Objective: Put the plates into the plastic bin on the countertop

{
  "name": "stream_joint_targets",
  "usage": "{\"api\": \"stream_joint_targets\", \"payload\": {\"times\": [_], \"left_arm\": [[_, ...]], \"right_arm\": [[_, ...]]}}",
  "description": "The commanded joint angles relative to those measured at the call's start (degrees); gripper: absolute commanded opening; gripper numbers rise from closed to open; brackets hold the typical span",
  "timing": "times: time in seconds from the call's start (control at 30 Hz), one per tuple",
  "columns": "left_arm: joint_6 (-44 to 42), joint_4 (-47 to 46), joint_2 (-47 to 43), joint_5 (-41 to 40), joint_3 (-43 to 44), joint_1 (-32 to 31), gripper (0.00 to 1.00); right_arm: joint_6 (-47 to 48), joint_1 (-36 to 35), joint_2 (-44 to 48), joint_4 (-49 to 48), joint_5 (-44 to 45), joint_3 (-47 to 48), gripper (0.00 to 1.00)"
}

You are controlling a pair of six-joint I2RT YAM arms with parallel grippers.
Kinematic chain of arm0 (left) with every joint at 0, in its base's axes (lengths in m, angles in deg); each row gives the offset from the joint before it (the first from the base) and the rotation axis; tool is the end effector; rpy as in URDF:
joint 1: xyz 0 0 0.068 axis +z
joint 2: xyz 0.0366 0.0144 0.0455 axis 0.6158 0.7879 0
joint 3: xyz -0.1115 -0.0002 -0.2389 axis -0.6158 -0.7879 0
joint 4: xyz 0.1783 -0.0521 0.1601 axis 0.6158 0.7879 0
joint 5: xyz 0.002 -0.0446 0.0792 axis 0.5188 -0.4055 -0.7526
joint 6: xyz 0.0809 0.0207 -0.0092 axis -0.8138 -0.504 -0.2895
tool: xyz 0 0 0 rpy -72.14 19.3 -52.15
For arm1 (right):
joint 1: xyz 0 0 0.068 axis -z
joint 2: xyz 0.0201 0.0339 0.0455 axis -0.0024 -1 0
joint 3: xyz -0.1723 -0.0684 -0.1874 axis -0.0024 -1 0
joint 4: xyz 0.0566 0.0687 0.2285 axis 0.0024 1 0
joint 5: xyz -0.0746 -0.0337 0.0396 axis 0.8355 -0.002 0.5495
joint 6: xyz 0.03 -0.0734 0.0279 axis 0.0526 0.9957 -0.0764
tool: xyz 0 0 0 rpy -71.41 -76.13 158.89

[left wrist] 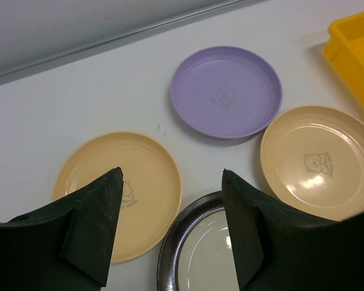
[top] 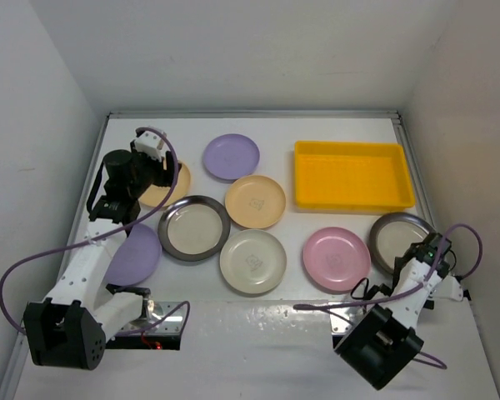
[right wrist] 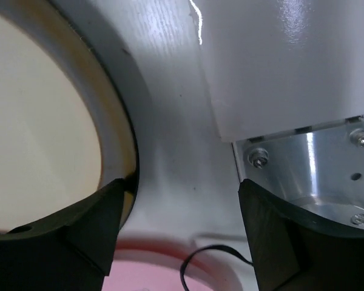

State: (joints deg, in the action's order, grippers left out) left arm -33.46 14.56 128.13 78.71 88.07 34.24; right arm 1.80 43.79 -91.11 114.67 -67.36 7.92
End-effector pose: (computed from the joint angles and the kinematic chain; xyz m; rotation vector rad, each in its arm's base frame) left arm 0.2607 -0.0361 0.3077 0.2712 1.7842 -0.2570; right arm 0.0626 -0.0907 0.1212 2.3490 1.5185 -0.3394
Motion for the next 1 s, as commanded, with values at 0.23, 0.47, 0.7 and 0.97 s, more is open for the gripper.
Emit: {"api": "stream_joint_targets", "payload": {"times": [0.23,0.47,0.7,0.97], "left_arm": [[-0.9,1.01,-2.91,4.01,0.54,-0.27,0.76],[-2.12,1.53,-4.05,5.08,0.54,-1.33,0.76],[-3.98,1.53,-5.99,5.08,-0.07,-2.38,0.76],[-4.5,-0.92,-5.99,4.55,-0.6,-4.13,0.76]], "right_arm": [[4.02,2.13,1.66,-26.23,-6.24,-10.5,0.67],[-0.54,2.22,5.8,-22.29,-3.51,-14.81,0.17],[-1.6,2.31,15.19,-12.0,5.1,-7.18,0.0],[3.76,2.31,17.85,-5.59,9.42,10.66,0.0]]}}
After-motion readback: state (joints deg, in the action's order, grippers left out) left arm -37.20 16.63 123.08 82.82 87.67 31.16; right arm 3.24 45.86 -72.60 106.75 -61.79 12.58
